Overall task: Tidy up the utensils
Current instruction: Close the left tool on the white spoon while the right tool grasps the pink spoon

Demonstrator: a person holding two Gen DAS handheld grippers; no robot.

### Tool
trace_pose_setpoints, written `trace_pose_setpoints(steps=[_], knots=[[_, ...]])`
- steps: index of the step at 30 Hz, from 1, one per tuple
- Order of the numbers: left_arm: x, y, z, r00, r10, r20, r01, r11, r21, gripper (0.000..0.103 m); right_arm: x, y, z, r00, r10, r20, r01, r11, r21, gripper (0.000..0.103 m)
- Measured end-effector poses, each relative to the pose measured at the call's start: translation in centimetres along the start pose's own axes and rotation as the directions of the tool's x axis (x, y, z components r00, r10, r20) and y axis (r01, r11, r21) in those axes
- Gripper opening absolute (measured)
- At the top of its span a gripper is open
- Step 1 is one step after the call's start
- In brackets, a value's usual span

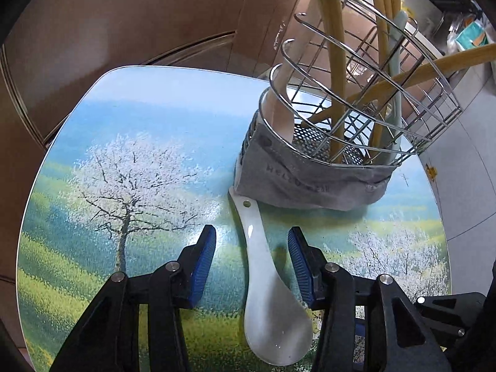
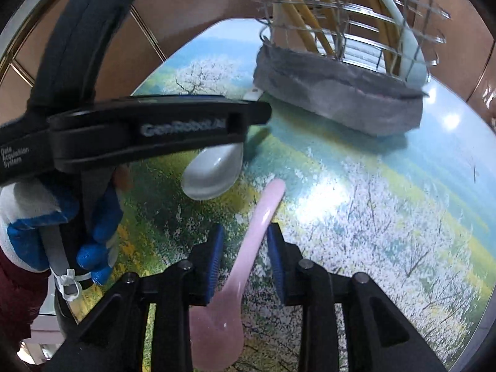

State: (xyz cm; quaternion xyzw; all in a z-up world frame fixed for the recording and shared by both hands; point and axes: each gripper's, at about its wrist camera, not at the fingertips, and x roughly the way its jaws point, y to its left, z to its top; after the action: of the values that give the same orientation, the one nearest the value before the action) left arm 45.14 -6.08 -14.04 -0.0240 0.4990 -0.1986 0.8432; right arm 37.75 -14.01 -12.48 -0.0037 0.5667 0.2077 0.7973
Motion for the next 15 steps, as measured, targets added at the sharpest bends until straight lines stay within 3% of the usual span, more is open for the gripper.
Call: trace_pose_setpoints(steps=[3,9,15], knots=[[0.1,-0.4,0.1,1.0,0.018,-0.001,-0.018,1.0,0.024,0.046,0.2,0.3,0.1,1.0,-0.016,-0.006,0.016,1.0,-0.014,0.027],[0.8,-1.5,0.6,1.0,0.031,-0.004,-0.031,0.999,0.041,0.045,0.4,-0.3,0.1,1.0,-0.013,-0.016,0.013,1.0,-0.005,0.015],[1.1,-2.4,0.2,0.999,0.038,-0.014,-0.037,0.998,0.047,0.03,-0.5,-1.5,-0.7,1.0,0.012,0.002,-0.012,1.0,0.023,0.01]])
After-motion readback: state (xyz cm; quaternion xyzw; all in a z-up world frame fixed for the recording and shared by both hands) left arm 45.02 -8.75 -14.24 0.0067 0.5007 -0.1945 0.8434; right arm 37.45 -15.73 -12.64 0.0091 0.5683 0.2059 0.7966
